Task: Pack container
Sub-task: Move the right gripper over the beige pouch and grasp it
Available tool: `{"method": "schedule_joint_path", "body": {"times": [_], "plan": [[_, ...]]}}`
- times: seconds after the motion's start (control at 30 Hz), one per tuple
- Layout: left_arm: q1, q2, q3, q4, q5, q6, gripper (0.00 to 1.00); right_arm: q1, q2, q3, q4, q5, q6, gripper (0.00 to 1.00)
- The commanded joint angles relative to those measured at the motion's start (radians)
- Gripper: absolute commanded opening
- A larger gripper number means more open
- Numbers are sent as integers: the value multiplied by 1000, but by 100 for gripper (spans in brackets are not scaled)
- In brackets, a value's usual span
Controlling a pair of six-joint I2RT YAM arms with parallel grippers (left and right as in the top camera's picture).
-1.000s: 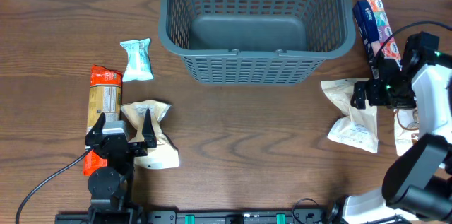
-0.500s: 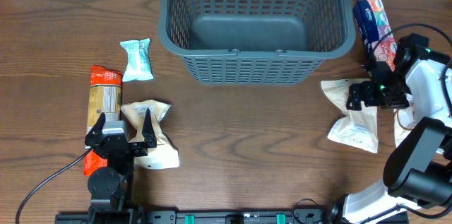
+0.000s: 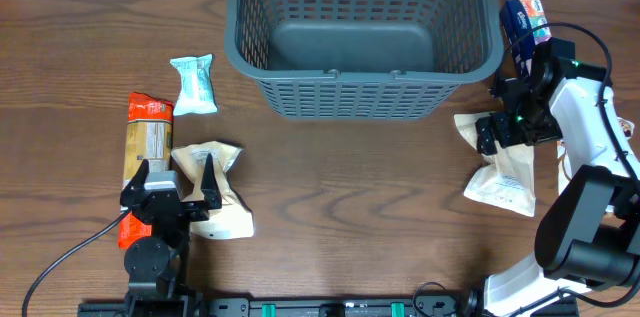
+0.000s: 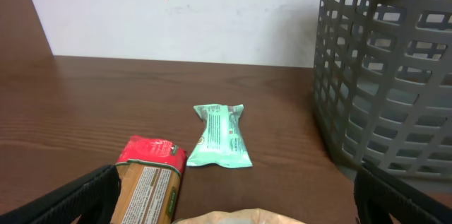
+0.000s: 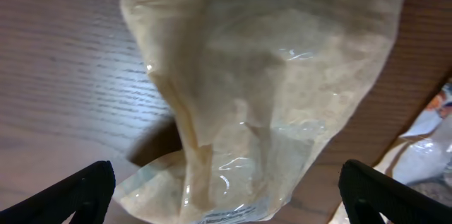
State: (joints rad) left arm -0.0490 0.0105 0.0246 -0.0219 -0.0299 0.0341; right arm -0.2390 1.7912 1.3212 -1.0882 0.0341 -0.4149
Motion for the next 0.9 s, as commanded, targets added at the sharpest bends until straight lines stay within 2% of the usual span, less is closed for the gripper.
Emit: {"method": "schedule_joint_path", "body": {"times": [0.0,0.53,0.87], "plan": [[-5,-8,-18,-7,-16,6,99,2,8,8,7,14,29,99],[-5,-8,-18,-7,-61,6,99,-6,8,-179,182,10,90,99],[-5,-8,-18,-8,-61,6,99,-31,8,-270,276,1,135,89]]}}
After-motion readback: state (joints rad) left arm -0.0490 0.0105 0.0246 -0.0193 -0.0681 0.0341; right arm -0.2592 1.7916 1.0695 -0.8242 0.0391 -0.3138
